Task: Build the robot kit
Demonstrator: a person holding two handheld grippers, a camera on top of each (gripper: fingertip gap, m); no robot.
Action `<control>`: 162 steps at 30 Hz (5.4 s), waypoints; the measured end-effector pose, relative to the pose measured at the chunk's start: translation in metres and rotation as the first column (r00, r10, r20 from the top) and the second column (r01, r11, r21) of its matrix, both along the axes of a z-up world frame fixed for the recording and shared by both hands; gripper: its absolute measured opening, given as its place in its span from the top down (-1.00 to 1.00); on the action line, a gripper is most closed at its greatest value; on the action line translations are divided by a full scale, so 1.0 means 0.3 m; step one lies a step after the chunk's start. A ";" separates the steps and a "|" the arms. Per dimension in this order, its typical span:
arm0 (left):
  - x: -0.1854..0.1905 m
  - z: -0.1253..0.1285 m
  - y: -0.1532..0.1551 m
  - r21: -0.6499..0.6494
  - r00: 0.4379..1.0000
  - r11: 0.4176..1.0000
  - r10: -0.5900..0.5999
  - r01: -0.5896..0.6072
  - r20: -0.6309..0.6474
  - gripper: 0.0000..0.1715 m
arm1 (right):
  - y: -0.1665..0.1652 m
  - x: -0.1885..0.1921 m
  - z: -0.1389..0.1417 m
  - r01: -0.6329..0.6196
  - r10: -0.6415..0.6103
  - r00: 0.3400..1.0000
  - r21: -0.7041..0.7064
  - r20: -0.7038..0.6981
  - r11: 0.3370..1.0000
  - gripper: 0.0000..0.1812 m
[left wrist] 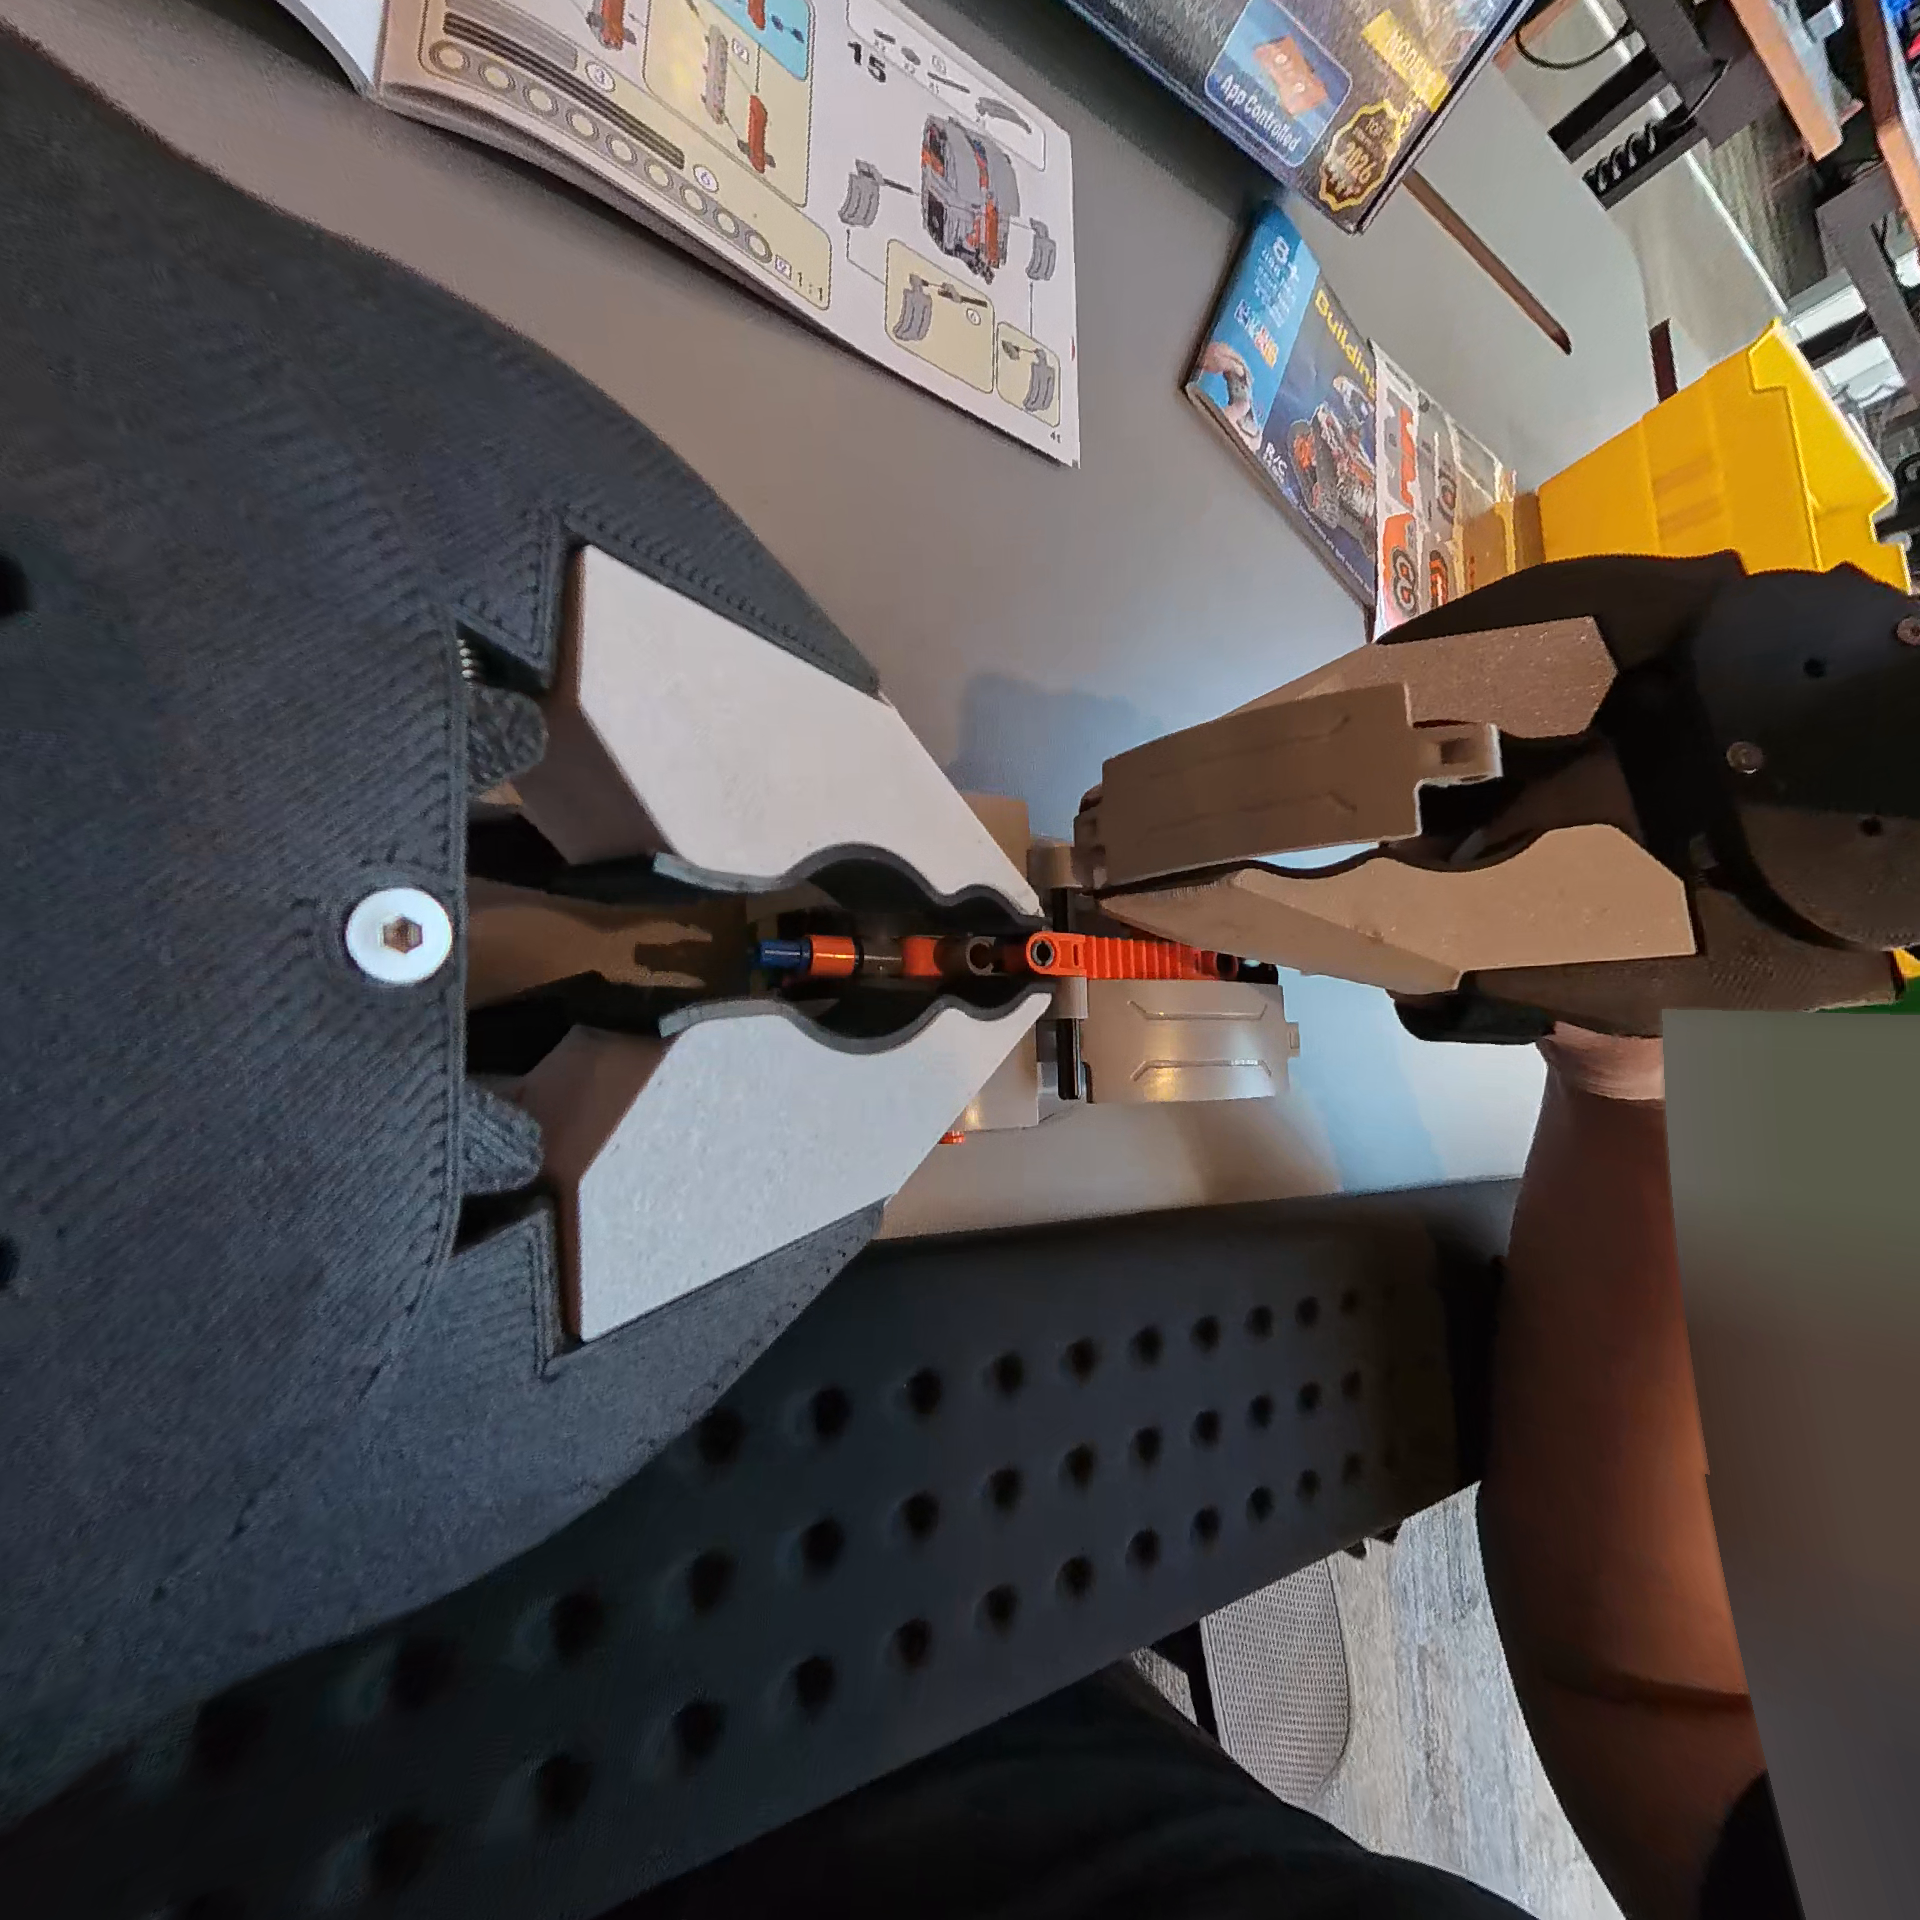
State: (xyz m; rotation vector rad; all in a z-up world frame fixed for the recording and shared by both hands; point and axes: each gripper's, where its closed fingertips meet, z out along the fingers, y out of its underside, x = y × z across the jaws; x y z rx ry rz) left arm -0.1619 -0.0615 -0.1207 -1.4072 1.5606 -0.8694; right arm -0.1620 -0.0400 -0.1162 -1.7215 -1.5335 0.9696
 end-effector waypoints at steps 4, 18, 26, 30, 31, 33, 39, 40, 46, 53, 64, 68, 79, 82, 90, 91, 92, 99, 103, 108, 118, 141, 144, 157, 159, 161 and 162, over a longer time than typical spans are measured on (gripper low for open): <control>-0.002 0.000 -0.003 -0.007 1.000 1.000 -0.004 0.004 0.003 0.93 | -0.005 0.000 -0.001 -0.003 0.003 1.000 0.051 0.010 0.999 0.85; -0.003 -0.001 -0.005 -0.008 1.000 1.000 -0.006 0.006 0.002 0.94 | -0.013 -0.001 -0.001 0.003 -0.004 1.000 0.037 0.003 0.999 0.86; -0.004 -0.001 -0.006 -0.010 1.000 1.000 -0.008 0.008 0.003 0.93 | -0.018 -0.001 -0.001 -0.001 0.000 1.000 0.048 0.005 0.999 0.85; -0.003 -0.001 -0.007 -0.014 1.000 1.000 -0.010 0.010 0.004 0.94 | -0.022 -0.002 -0.002 -0.005 0.005 1.000 0.039 0.006 0.999 0.85; -0.004 -0.001 -0.007 -0.015 1.000 1.000 -0.011 0.011 0.005 0.94 | -0.023 -0.002 -0.001 -0.006 0.006 1.000 0.036 0.005 0.999 0.85; -0.004 -0.001 -0.007 -0.014 1.000 1.000 -0.011 0.011 0.004 0.94 | -0.024 -0.002 -0.001 -0.007 0.007 1.000 0.036 0.006 0.999 0.86; -0.003 -0.001 -0.008 -0.012 1.000 1.000 -0.012 0.012 0.005 0.94 | -0.025 -0.001 -0.001 -0.019 0.018 1.000 0.014 0.007 1.000 0.85; -0.003 0.000 -0.008 -0.007 1.000 1.000 -0.014 0.014 0.007 0.94 | -0.025 -0.001 -0.001 -0.026 0.026 1.000 -0.005 0.004 1.000 0.85; -0.015 0.001 0.037 -0.030 0.998 0.998 0.057 -0.057 0.009 0.94 | -0.007 -0.014 0.011 -0.031 0.026 0.999 -0.149 -0.039 0.988 0.64; -0.017 0.002 0.045 -0.039 0.997 0.997 0.074 -0.073 0.018 0.93 | -0.017 -0.022 0.005 -0.015 0.015 1.000 -0.070 0.005 0.997 0.47; -0.018 0.002 0.052 -0.057 0.996 0.995 0.085 -0.083 0.024 0.94 | -0.018 -0.027 -0.014 0.034 -0.045 0.995 0.121 0.091 0.992 0.42; -0.018 0.002 0.052 -0.056 0.996 0.995 0.085 -0.083 0.023 0.94 | -0.018 -0.026 -0.014 0.032 -0.046 0.994 0.145 0.100 0.989 0.43; -0.018 0.001 0.052 -0.064 0.996 0.995 0.083 -0.081 0.025 0.94 | -0.017 -0.026 -0.014 0.024 -0.040 0.994 0.152 0.098 0.988 0.43; -0.018 0.002 0.052 -0.067 0.996 0.994 0.085 -0.083 0.026 0.94 | -0.017 -0.026 -0.015 0.025 -0.040 0.995 0.149 0.097 0.988 0.43; -0.021 0.011 0.081 -0.044 0.989 0.990 0.138 -0.136 0.057 0.66 | -0.013 -0.025 -0.015 0.035 -0.046 0.995 0.115 0.087 0.993 0.42; -0.016 0.010 0.062 -0.039 0.993 0.994 0.102 -0.100 0.057 0.83 | -0.013 -0.025 -0.014 0.034 -0.044 0.995 0.113 0.086 0.993 0.42; -0.015 0.010 0.058 -0.018 0.994 0.996 0.093 -0.092 0.059 0.91 | -0.013 -0.024 -0.014 0.033 -0.042 0.995 0.110 0.086 0.993 0.42; -0.013 0.012 0.060 -0.018 0.996 0.999 0.042 -0.041 0.079 0.84 | -0.018 -0.024 -0.014 0.022 -0.030 0.996 0.107 0.080 0.994 0.42; -0.012 0.014 0.060 -0.025 0.996 1.000 0.010 -0.007 0.091 0.75 | -0.023 -0.025 -0.013 0.015 -0.023 0.997 0.101 0.074 0.995 0.42; -0.015 0.013 0.049 -0.071 0.994 0.996 -0.042 0.049 0.098 0.75 | -0.030 -0.031 -0.012 0.004 -0.011 0.998 0.098 0.068 0.995 0.42; -0.018 0.012 0.050 -0.077 0.993 0.995 -0.058 0.066 0.100 0.79 | -0.034 -0.035 -0.012 0.003 -0.010 0.998 0.103 0.070 0.995 0.43; -0.033 0.013 0.055 -0.091 0.995 0.995 -0.017 0.027 0.102 0.84 | -0.029 -0.048 -0.007 -0.001 0.000 1.000 0.078 0.009 0.997 0.47; -0.042 0.014 0.056 -0.080 0.995 0.997 -0.002 0.010 0.103 0.82 | -0.035 -0.048 -0.007 -0.009 0.009 1.000 0.077 0.005 0.997 0.45; -0.119 0.070 0.132 -0.174 0.969 0.969 0.202 -0.176 0.141 0.77 | -0.069 0.033 0.055 -0.020 0.010 0.998 -0.157 -0.062 0.987 0.44; -0.118 0.076 0.094 -0.225 0.967 0.958 0.213 -0.178 0.140 0.66 | -0.040 0.056 0.105 0.013 -0.034 0.992 -0.173 -0.125 0.985 0.47; -0.108 0.065 0.063 -0.223 0.963 0.953 0.235 -0.202 0.129 0.63 | -0.014 0.077 0.175 0.024 -0.062 0.973 -0.169 -0.224 0.985 0.56; -0.102 0.055 0.050 -0.206 0.964 0.955 0.241 -0.214 0.114 0.62 | -0.002 0.079 0.227 0.023 -0.072 0.951 -0.162 -0.302 0.986 0.61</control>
